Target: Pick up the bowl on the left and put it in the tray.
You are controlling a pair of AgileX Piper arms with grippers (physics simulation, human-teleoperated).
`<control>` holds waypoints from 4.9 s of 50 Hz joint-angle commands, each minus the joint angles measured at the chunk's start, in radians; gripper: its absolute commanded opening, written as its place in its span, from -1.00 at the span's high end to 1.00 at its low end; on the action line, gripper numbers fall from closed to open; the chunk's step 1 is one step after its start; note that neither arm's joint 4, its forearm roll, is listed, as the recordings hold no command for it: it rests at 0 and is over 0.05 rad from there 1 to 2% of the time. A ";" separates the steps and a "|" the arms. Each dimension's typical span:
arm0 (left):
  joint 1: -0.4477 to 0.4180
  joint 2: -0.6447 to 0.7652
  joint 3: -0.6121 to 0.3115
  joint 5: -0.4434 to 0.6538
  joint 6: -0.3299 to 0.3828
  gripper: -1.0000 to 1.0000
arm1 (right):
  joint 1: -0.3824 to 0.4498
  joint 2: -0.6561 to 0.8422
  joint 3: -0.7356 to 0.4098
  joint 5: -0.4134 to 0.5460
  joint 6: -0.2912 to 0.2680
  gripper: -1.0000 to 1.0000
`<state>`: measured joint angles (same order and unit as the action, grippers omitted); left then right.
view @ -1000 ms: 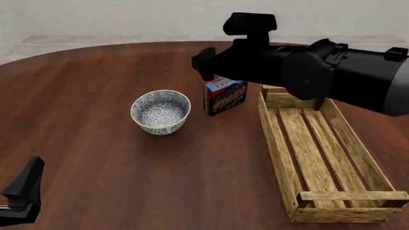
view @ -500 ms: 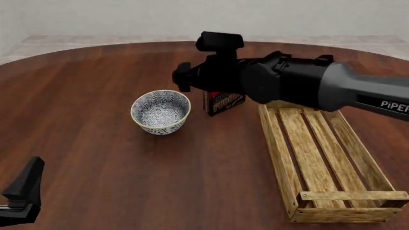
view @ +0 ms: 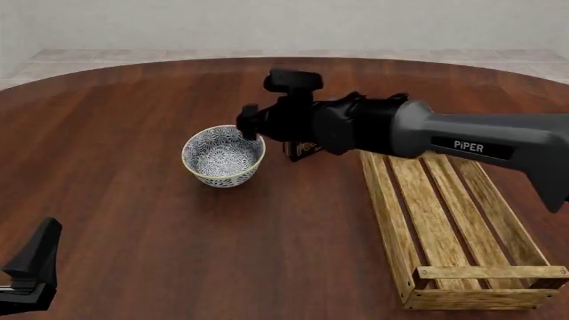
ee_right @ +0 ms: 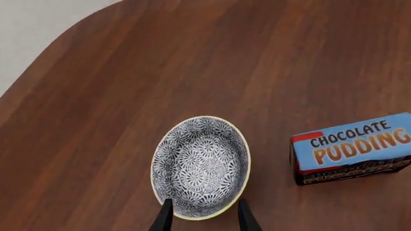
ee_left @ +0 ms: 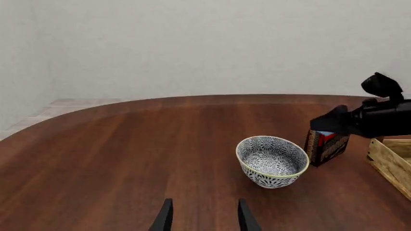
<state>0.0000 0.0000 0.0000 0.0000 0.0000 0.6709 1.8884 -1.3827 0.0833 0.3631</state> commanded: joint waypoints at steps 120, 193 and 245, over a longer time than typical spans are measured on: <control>0.000 0.000 0.000 0.000 0.000 -1.00 | 0.013 0.442 -0.251 0.005 0.149 1.00; 0.000 0.000 0.000 0.000 0.000 -1.00 | -0.002 0.038 0.117 -0.118 -0.153 1.00; 0.000 0.000 0.000 0.000 0.000 -1.00 | 0.014 -0.391 0.426 -0.186 -0.317 1.00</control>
<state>0.0000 0.0000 0.0000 0.0000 0.0000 0.6909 1.5723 -0.9887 -0.1018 0.0681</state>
